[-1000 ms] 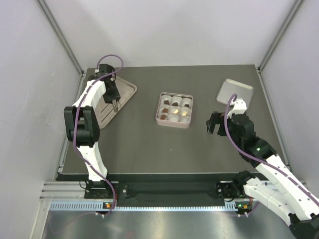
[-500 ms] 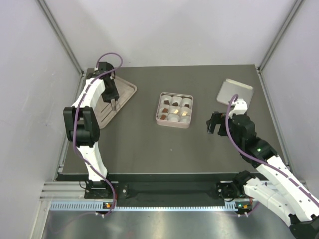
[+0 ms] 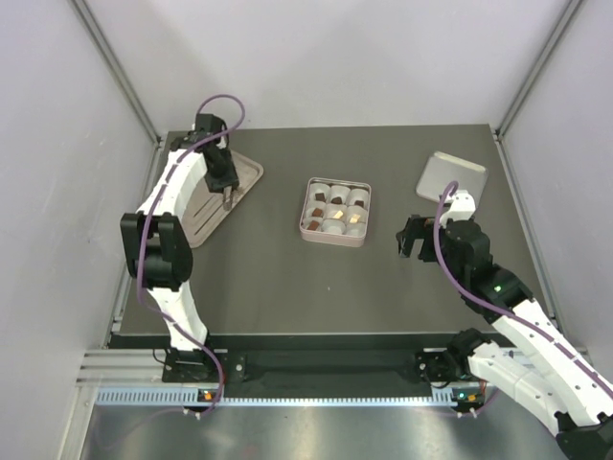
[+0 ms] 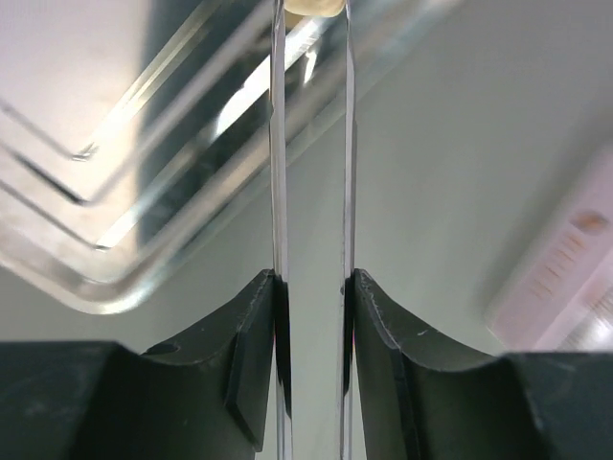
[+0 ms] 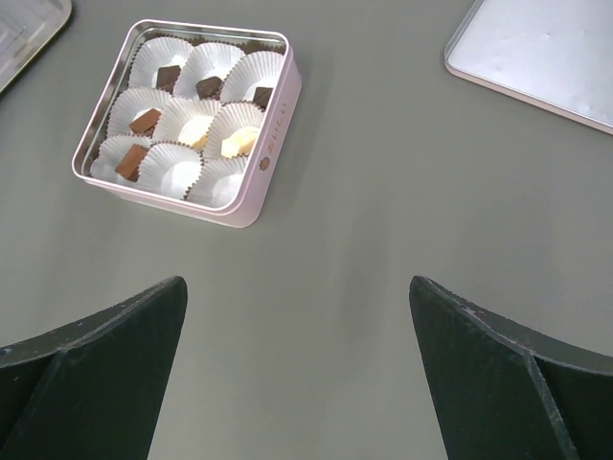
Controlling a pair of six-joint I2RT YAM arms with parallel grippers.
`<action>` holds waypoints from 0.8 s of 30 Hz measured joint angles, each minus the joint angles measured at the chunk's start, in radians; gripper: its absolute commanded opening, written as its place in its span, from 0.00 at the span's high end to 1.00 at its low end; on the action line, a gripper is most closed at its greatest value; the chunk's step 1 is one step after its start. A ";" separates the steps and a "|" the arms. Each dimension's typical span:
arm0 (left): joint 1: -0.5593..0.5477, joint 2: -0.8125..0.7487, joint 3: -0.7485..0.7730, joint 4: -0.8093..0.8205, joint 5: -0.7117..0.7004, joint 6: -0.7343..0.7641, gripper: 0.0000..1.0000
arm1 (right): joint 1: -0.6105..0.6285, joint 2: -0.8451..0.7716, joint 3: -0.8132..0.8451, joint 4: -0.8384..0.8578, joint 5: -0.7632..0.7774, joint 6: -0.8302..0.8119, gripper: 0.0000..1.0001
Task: Pack the chocolate
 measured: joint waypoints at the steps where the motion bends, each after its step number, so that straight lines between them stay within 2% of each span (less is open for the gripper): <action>1: -0.019 -0.017 0.000 -0.002 0.011 0.000 0.61 | 0.000 0.000 0.000 0.000 0.000 0.000 0.00; 15: -0.459 -0.253 -0.015 -0.003 0.111 -0.001 0.61 | 0.000 -0.046 0.002 -0.046 0.004 0.010 0.00; 24: -0.611 -0.299 -0.172 0.021 0.128 -0.042 0.62 | 0.000 -0.058 0.018 -0.083 0.010 0.021 0.00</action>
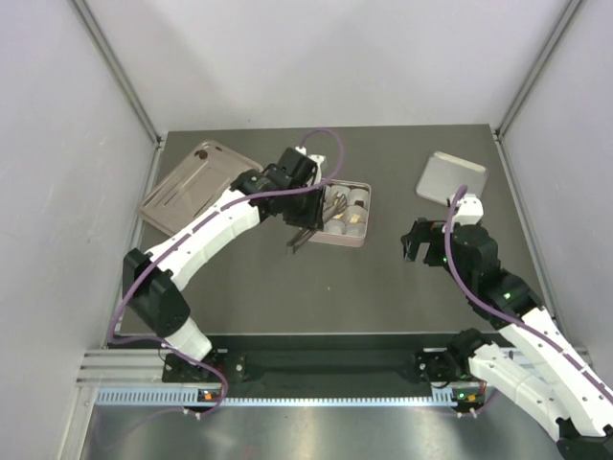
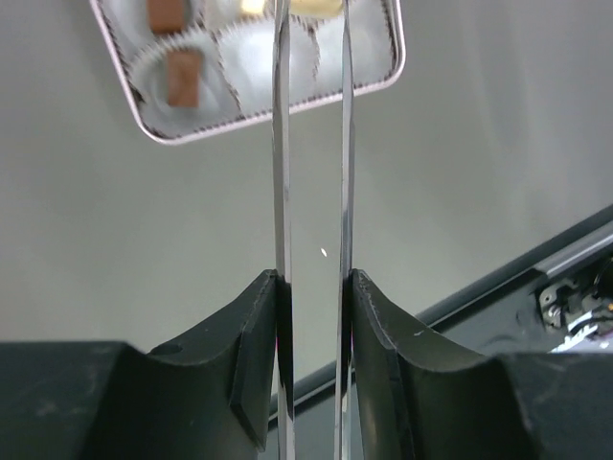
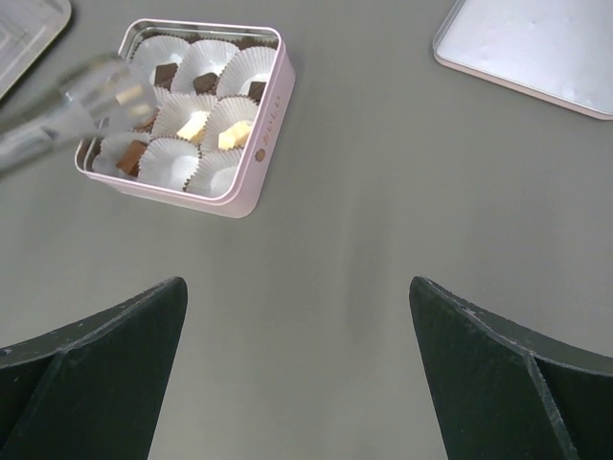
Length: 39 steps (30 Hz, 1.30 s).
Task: Pack the chocolate
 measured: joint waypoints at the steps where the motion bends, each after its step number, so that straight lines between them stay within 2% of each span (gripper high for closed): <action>1: -0.008 0.002 -0.011 0.001 0.000 -0.004 0.62 | 0.000 0.000 0.002 -0.003 0.000 0.000 0.00; 18: -0.023 0.075 -0.048 0.042 -0.040 -0.026 0.62 | 0.000 -0.018 0.003 -0.014 0.024 0.002 0.00; 34: -0.034 0.080 -0.087 0.030 -0.057 -0.036 0.62 | 0.000 -0.012 0.003 -0.015 0.026 -0.004 0.00; 39: -0.037 0.080 -0.102 0.028 -0.060 -0.039 0.57 | 0.000 -0.010 0.003 -0.014 0.026 -0.003 0.00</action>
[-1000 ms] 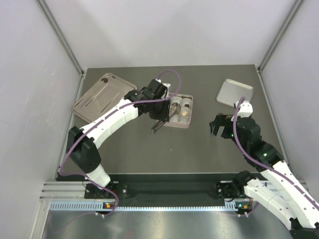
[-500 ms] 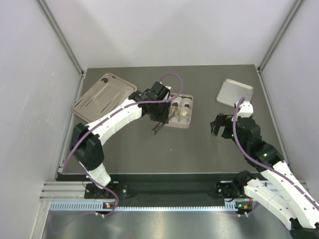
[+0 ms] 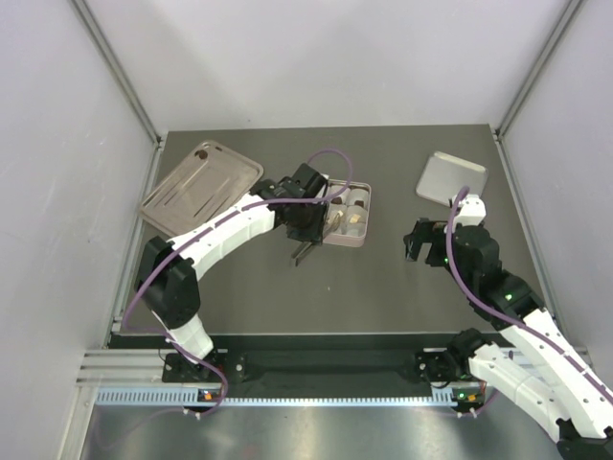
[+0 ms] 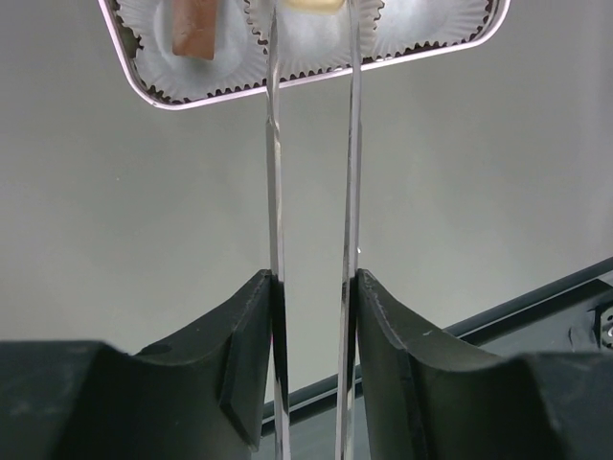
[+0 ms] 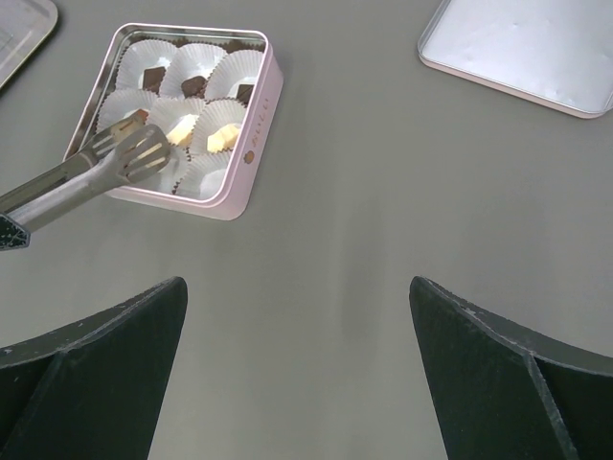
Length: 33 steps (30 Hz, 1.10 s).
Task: Pack the chocolate
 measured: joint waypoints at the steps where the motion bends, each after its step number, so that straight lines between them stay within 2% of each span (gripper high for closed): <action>1: -0.001 0.000 0.000 0.000 0.000 0.000 0.56 | 0.000 0.000 0.000 0.000 0.000 0.000 0.00; 14: -0.002 0.000 0.034 -0.006 -0.034 0.001 0.52 | 0.000 -0.002 0.000 0.000 0.000 0.000 0.00; 19: -0.002 0.000 0.090 -0.015 -0.058 0.004 0.52 | 0.000 -0.002 0.000 0.000 0.000 0.000 0.00; 24: 0.009 0.005 0.206 -0.047 -0.145 0.026 0.52 | 0.000 -0.002 0.000 0.001 0.000 0.000 0.00; 28: 0.074 0.028 0.343 -0.071 -0.203 0.055 0.52 | 0.000 -0.002 -0.003 0.008 0.000 0.000 0.00; 33: 0.265 0.064 0.402 -0.058 -0.245 0.100 0.52 | 0.000 -0.006 -0.025 0.030 -0.005 -0.001 0.00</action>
